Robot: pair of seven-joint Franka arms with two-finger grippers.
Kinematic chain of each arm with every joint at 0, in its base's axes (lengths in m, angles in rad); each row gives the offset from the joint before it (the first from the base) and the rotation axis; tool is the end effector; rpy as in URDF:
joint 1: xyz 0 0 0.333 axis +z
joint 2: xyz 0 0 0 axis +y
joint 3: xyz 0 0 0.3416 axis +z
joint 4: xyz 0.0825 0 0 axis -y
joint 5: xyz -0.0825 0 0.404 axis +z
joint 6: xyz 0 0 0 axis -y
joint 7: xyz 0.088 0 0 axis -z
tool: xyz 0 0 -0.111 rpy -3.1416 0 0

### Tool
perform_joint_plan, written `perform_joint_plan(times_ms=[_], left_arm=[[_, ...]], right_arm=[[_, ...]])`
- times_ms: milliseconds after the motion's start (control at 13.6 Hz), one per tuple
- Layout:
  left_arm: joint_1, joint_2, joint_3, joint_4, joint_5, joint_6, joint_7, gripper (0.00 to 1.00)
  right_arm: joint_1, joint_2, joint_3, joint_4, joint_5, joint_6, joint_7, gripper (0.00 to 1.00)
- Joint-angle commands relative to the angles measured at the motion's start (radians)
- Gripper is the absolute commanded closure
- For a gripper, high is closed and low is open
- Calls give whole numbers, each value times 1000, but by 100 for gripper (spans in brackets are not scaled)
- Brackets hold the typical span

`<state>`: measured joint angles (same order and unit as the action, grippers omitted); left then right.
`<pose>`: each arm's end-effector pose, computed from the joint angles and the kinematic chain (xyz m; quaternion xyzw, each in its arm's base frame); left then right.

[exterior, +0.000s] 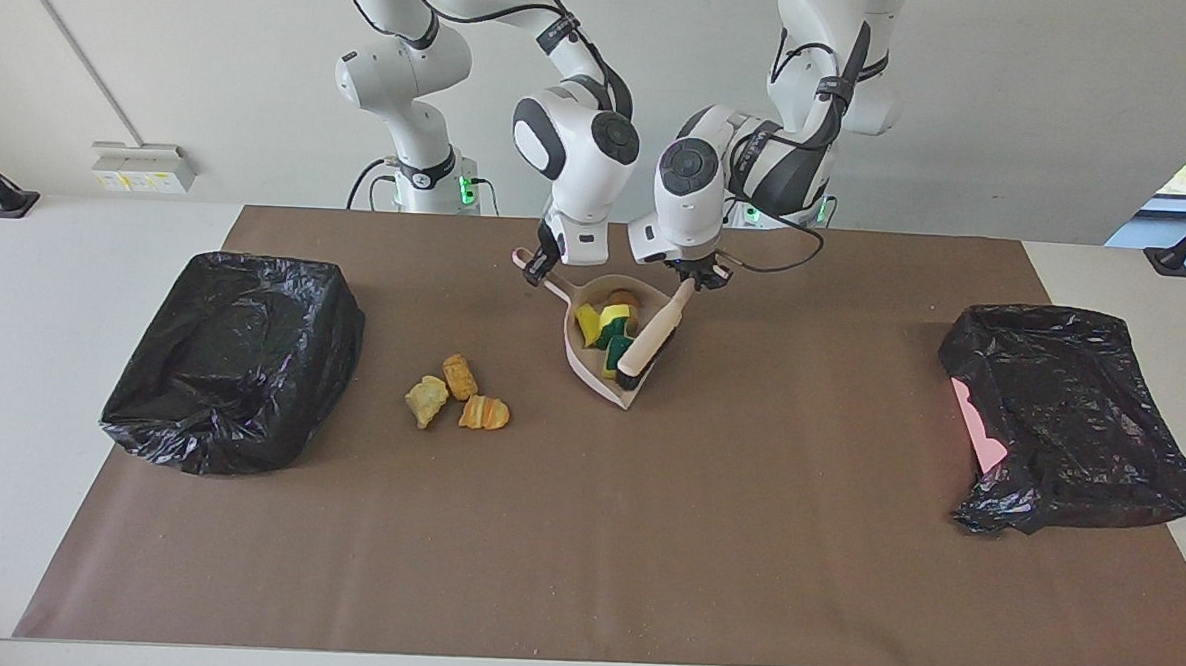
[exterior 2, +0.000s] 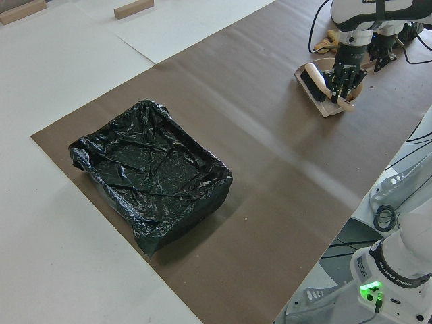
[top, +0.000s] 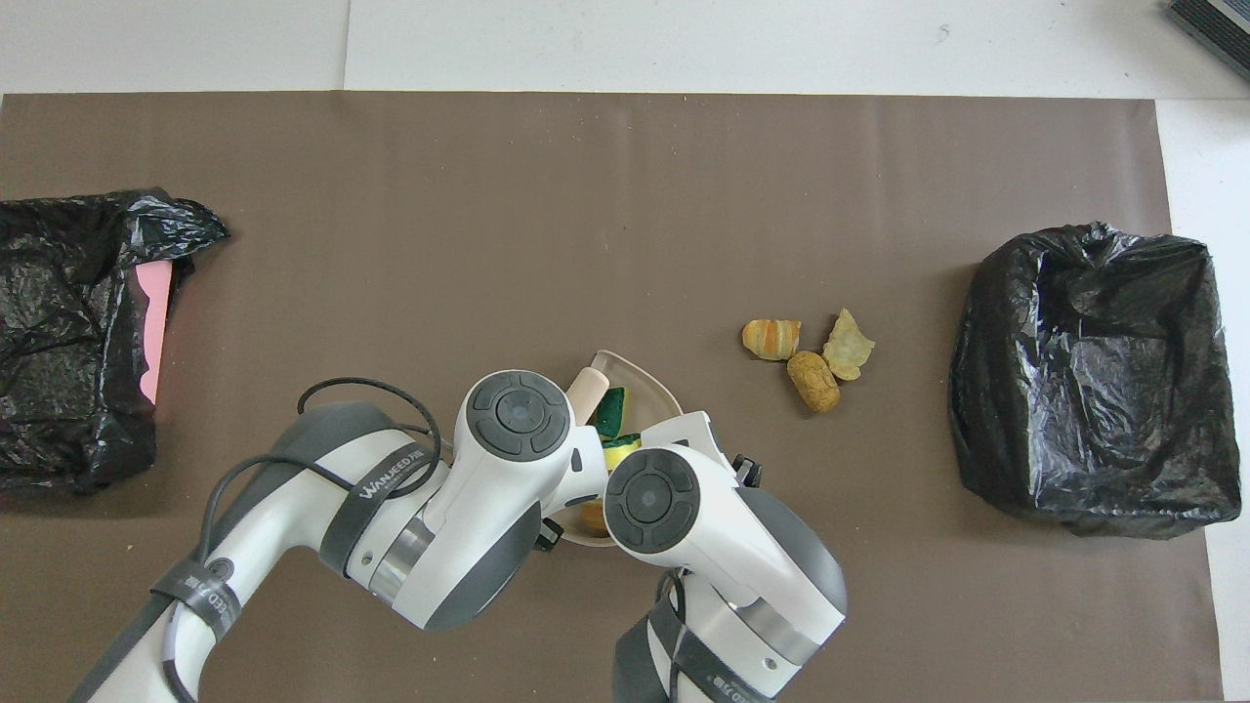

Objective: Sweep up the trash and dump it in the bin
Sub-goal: 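Sweep the sponges and chunks into the dustpan with the left gripper's brush, then carry the loaded dustpan to the bin nearest the right gripper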

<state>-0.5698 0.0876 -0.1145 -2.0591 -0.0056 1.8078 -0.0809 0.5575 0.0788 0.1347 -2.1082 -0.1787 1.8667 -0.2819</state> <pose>0.4200 -0.3424 0.3816 -0.9413 0.2924 0.1590 0.0559 0.4220 0.3305 0.3691 0.8507 0.4957 -0.1397 0.1056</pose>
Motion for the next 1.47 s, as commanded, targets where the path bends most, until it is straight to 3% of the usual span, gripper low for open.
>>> perform_joint_plan(times_ms=[0,513,733,953,1100,1393], left_arm=[[34,-38,10,-19,-14,-11,-115,100],[53,-77,10,-35,-36,-42,-128,100],[147,-97,12,-27,-36,-39,-181,100],[150,-124,10,-53,-39,-30,-233,100],[134,-156,6,-113,-103,17,-325,100],[-39,-330,6,-373,-168,234,-518,100]], right_arm=[[-14,-4,8,-12,5,31,-58,100],[-22,-22,5,-6,5,22,-97,100],[-89,-102,3,-7,5,-23,-212,100],[-165,-166,0,-7,4,-95,-344,100],[-227,-217,-1,-3,2,-133,-411,100],[-439,-324,-29,22,4,-138,-589,100]])
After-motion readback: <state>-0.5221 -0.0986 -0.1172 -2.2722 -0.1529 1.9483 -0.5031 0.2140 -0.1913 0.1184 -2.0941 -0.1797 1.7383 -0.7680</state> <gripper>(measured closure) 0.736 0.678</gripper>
